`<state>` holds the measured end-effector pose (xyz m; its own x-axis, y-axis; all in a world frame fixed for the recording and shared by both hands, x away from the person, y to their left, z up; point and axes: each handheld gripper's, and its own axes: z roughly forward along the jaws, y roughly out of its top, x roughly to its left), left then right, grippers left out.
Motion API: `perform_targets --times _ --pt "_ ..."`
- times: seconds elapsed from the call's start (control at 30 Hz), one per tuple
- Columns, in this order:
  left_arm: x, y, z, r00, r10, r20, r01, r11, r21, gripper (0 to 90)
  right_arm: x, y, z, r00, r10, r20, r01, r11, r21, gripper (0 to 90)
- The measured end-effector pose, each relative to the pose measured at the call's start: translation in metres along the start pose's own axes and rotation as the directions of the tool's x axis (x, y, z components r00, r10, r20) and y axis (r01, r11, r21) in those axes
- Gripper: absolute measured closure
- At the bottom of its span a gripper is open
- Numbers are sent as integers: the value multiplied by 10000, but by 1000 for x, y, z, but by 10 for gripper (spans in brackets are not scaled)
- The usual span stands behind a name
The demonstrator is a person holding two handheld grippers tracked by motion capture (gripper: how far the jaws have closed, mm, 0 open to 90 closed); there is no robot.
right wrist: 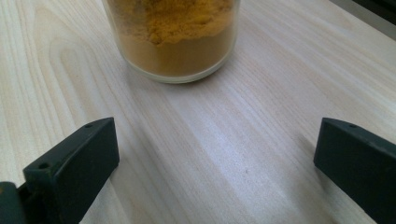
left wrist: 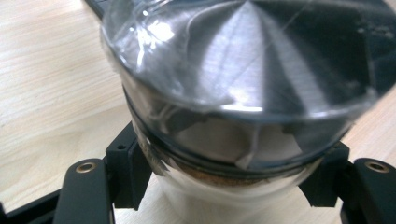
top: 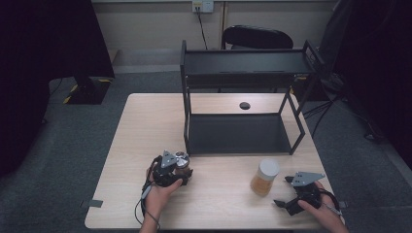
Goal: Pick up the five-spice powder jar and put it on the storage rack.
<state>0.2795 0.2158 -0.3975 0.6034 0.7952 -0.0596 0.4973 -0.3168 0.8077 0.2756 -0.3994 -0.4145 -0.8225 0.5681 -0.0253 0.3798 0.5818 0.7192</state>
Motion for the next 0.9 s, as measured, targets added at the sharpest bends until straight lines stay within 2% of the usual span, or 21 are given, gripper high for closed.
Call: perform_targets --times 0.13,0.53,0.9 --pt "-2 10 3 9998 123 181 -124 9999 59 309 0 0 0 10000 -3 0 3 10000 0 0" --pt "-5 28 13 9984 134 552 -137 9999 44 309 0 0 0 10000 1 1 -1 10000 1 0" --pt "-8 54 24 9959 259 867 -270 9996 116 309 0 0 0 10000 0 1 0 10000 1 0"
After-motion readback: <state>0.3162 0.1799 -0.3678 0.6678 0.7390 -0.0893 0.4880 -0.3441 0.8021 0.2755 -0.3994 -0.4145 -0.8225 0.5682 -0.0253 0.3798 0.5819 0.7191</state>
